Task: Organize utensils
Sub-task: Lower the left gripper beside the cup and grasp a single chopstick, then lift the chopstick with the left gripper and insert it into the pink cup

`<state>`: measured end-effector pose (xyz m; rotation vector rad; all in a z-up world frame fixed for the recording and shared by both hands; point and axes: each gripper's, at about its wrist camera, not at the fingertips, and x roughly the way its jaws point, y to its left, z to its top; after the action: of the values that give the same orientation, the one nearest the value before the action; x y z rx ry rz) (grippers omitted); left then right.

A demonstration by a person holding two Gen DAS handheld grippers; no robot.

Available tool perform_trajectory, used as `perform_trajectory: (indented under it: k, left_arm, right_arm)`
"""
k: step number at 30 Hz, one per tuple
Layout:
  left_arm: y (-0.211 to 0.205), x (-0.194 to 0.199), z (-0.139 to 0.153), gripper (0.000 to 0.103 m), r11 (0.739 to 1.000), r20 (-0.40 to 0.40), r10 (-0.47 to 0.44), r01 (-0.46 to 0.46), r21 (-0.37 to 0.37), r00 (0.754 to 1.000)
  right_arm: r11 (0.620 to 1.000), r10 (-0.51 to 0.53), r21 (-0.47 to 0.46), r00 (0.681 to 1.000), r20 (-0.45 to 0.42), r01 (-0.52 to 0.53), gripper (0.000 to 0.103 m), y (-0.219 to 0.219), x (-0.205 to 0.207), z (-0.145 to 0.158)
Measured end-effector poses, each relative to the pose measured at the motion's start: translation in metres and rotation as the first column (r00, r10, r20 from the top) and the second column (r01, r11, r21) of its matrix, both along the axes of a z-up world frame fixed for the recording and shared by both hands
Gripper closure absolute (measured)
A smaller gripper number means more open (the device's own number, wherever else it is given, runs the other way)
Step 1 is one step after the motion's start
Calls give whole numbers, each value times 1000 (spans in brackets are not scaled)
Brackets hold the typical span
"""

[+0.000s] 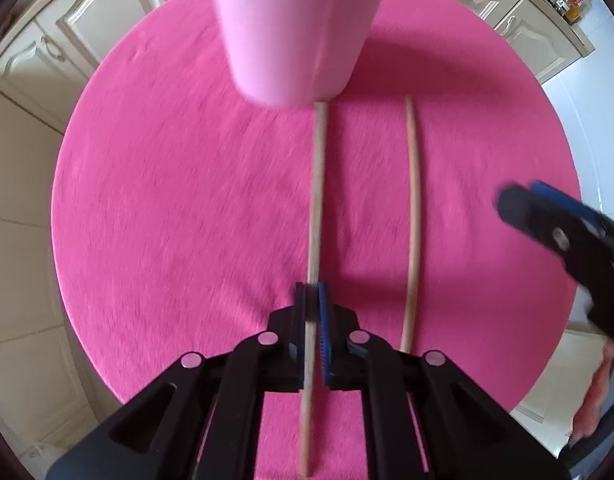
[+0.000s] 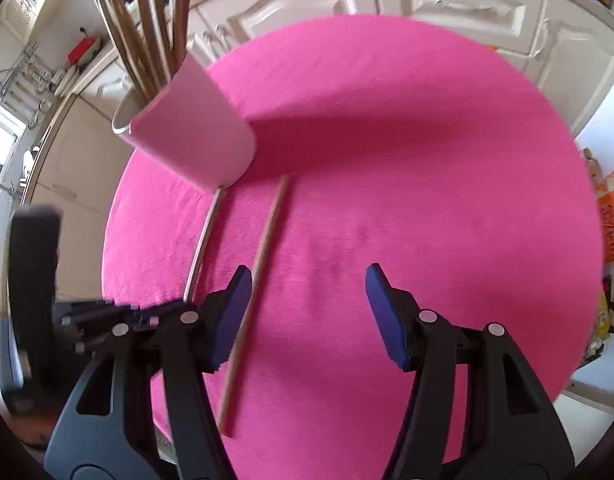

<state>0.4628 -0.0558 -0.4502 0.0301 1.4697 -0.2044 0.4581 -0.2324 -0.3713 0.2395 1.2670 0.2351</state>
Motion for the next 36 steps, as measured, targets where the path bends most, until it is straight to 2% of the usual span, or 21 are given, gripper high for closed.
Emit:
perform_trajectory:
  k: [2, 4, 7, 11, 13, 15, 18, 20, 21, 22, 26, 30, 31, 33, 36]
  left_arm:
    - [14, -5, 0, 97, 999, -15, 28, -29, -40, 999]
    - [23, -6, 1, 97, 997, -25, 46, -47, -64, 999]
    - [34, -2, 1, 97, 992, -42, 72, -76, -98, 997]
    - [52, -1, 1, 96, 987, -46, 86, -91, -133, 995]
    - [52, 9, 1, 93, 987, -53, 87, -94, -131, 995]
    - [43, 14, -3, 83, 986, -57, 87, -94, -137, 995]
    - [41, 16, -5, 83, 988, -62, 85, -93, -122, 994]
    - [38, 22, -7, 83, 988, -69, 95, -102, -116, 993]
    - [37, 26, -6, 83, 989, -69, 91, -98, -111, 993]
    - [29, 30, -7, 83, 991, -67, 84, -91, -101, 994]
    - [9, 41, -7, 82, 999, -60, 30, -33, -43, 998]
    - [-13, 50, -8, 82, 1000, -54, -8, 9, 15, 998]
    - [-16, 49, -8, 84, 999, -39, -20, 21, 26, 999]
    - [-21, 44, -5, 94, 998, -13, -38, 39, 53, 999]
    - [-16, 28, 1, 98, 1000, 1, 10, -10, 0, 1000]
  right_arm:
    - [1000, 11, 10, 999, -35, -11, 49, 10, 6, -7]
    - [1000, 21, 23, 996, -83, -20, 70, 19, 14, -16]
    - [999, 32, 25, 989, -145, -29, 76, 31, 23, -28]
    - [999, 42, -4, 983, -178, -43, 76, 43, 29, -31]
    - [999, 37, -24, 982, -187, -42, 76, 46, 33, -32]
    - [998, 36, -43, 980, -198, -45, 76, 50, 38, -31]
    - [991, 57, -103, 977, -204, -80, 76, 60, 40, -30]
    - [983, 76, -151, 979, -187, -105, 80, 66, 39, -29]
    - [978, 85, -174, 980, -179, -116, 86, 70, 39, -28]
    - [970, 104, -198, 980, -171, -137, 88, 72, 37, -28]
    - [982, 111, -127, 973, -200, -138, 96, 58, 38, -29]
    - [989, 111, -69, 969, -220, -129, 97, 42, 35, -28]
    - [991, 108, -54, 969, -223, -123, 97, 38, 32, -28]
    - [993, 104, -36, 969, -224, -115, 97, 32, 30, -28]
    - [994, 104, 5, 971, -214, -105, 97, 23, 23, -26]
